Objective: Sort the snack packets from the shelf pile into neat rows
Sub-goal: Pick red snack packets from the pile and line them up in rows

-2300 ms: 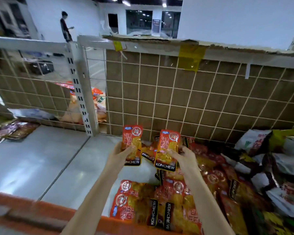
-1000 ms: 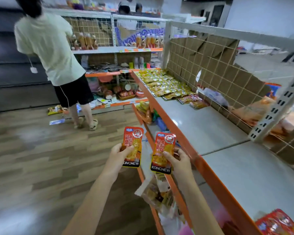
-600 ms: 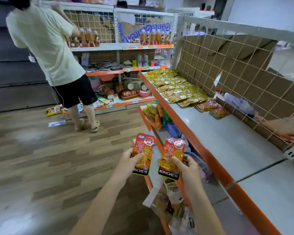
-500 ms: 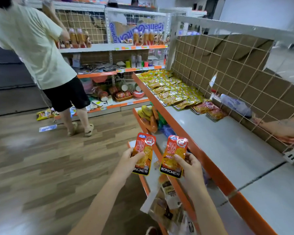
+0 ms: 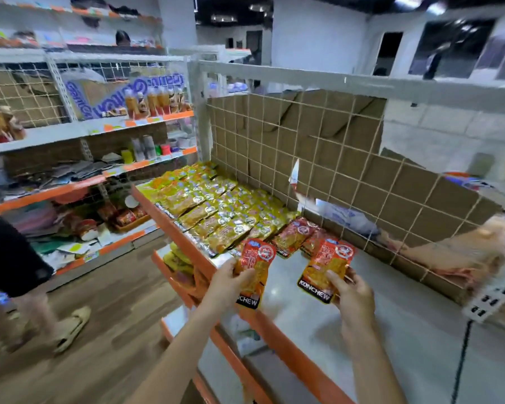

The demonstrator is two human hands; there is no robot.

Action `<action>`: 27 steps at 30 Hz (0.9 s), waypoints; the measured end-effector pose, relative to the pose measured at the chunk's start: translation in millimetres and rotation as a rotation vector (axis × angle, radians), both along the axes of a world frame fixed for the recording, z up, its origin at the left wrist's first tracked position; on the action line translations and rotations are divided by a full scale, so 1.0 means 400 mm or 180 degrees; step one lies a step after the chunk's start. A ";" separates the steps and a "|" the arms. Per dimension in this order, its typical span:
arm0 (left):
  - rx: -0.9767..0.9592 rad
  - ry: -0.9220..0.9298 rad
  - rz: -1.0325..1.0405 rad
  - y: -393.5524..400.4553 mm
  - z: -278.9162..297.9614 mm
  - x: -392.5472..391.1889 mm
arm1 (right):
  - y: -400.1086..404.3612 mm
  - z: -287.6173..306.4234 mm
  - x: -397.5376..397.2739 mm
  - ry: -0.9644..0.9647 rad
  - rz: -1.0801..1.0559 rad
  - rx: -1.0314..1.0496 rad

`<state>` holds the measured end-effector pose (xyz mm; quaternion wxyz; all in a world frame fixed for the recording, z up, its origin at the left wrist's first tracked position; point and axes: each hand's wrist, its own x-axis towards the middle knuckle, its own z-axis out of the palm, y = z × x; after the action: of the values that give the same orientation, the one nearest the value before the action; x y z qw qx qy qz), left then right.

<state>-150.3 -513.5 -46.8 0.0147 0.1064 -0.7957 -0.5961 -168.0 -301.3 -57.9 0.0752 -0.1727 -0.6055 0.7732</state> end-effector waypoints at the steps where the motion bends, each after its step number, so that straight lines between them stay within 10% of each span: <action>1: -0.0037 -0.0002 -0.0108 0.010 -0.002 -0.035 | 0.013 -0.006 -0.020 -0.0028 -0.0097 0.0002; 27: -0.3616 0.1746 -0.1203 0.071 -0.100 -0.380 | -0.081 -0.077 -0.230 -0.0705 -0.0717 0.2943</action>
<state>-302.2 -484.9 -86.7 0.1659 -0.2152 -0.9589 -0.0813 -260.2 -333.5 -88.7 0.1624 -0.2668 -0.8674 0.3873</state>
